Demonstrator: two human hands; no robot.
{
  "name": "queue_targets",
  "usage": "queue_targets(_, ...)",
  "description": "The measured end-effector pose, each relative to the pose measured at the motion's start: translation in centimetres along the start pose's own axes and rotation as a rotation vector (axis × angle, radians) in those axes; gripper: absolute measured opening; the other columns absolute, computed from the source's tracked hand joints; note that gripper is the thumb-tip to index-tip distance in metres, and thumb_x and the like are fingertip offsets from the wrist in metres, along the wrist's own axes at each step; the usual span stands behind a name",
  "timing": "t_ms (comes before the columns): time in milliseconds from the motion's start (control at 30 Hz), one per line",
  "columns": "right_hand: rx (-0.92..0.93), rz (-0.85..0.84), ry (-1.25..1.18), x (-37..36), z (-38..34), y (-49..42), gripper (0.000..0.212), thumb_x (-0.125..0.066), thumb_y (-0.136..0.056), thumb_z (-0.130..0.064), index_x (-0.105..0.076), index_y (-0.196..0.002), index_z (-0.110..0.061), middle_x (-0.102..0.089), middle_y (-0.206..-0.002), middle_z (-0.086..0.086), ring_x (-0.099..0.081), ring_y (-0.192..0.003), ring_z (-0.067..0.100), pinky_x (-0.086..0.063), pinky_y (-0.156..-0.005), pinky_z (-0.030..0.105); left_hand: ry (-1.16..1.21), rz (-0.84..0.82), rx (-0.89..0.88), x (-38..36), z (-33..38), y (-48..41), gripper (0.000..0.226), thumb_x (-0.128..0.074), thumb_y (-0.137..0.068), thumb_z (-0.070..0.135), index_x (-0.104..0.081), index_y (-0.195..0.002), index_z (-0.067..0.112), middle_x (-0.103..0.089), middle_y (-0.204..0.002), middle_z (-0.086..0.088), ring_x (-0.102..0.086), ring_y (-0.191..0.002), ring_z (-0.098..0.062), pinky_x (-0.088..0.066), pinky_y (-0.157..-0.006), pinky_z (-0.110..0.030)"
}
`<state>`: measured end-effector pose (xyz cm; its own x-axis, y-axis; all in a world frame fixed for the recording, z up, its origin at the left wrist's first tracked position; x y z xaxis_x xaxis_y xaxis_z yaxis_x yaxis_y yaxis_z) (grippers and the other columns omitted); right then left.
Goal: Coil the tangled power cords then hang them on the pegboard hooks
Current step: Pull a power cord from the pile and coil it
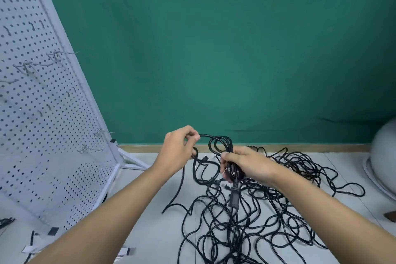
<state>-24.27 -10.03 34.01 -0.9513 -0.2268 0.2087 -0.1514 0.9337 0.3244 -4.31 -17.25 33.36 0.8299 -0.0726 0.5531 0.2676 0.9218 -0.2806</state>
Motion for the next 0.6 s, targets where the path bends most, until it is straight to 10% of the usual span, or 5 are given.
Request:
queue_targets(400, 0.001, 0.139, -0.352, 2.0, 1.0, -2.5, 0.02, -0.048, -0.109, -0.019, -0.057, -0.093, -0.01, -0.063, -0.072, 0.004, -0.06, -0.064, 0.017, -0.053, -0.065, 0.03, 0.465, -0.457, 0.305, -1.5, -3.2, -0.5, 0.018, -0.072, -0.094, 0.003, -0.067, -0.111, 0.002, -0.071, -0.103, -0.013, -0.069, -0.1, -0.018, -0.052, -0.101, -0.028)
queue_targets(600, 0.025, 0.149, -0.496, 2.3, 0.6, -2.7, 0.018, -0.05, -0.108, -0.019, -0.056, -0.094, -0.011, -0.06, -0.073, 0.005, -0.058, -0.063, 0.017, -0.053, -0.066, 0.032, 0.337, -0.451, 0.293, -1.7, -3.0, -0.4, 0.019, -0.077, -0.088, -0.002, -0.061, -0.091, 0.009, -0.068, -0.088, -0.006, -0.071, -0.085, -0.016, -0.051, -0.086, -0.021)
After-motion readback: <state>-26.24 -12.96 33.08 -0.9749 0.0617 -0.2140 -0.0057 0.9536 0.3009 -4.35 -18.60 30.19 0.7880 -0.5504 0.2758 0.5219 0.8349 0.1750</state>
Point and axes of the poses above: each hand's wrist, its own y-axis away from the middle knuckle, its own x-axis out of the back of the hand, z = x × y, the point moved 2 cm from there along -y, towards the middle knuckle
